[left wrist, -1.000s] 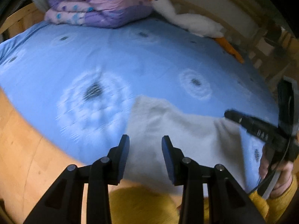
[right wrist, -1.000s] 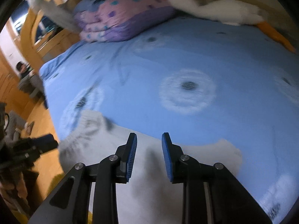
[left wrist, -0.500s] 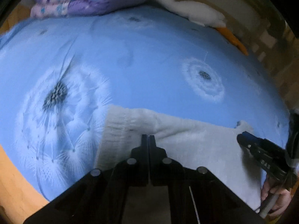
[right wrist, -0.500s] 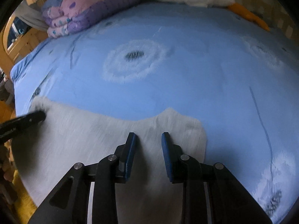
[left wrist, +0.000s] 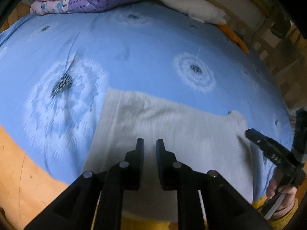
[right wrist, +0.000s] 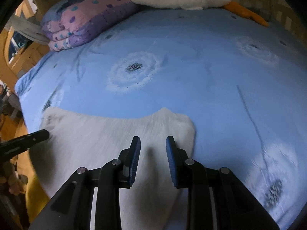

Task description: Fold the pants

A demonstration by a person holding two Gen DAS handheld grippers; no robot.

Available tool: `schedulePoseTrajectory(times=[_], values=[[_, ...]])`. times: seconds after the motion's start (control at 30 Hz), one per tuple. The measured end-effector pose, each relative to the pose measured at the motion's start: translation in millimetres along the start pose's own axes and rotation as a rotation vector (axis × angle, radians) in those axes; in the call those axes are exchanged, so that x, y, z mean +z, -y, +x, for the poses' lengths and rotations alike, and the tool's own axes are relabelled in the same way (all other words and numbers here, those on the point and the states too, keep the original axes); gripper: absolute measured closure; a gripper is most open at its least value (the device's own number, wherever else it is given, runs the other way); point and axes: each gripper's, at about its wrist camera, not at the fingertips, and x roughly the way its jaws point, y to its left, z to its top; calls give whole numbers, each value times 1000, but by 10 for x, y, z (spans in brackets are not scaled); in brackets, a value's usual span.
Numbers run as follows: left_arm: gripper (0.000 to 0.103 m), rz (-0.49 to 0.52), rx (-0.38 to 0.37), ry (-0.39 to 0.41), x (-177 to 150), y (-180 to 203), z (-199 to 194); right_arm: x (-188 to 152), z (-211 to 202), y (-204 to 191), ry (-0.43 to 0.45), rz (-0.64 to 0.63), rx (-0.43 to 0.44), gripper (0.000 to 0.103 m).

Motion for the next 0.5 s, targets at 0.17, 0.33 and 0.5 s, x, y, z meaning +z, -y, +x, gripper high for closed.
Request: schedulePoseTrajectory(times=[0.17, 0.33, 0.5], values=[[81, -11, 39, -50, -207, -150, 31, -305, -173, 13, -34, 19, 22, 73], [81, -34, 9, -51, -263, -239, 62, -499, 58, 69, -86, 41, -12, 62], [79, -34, 66, -43, -314, -118, -91, -496, -13, 256, -101, 149, 38, 56]])
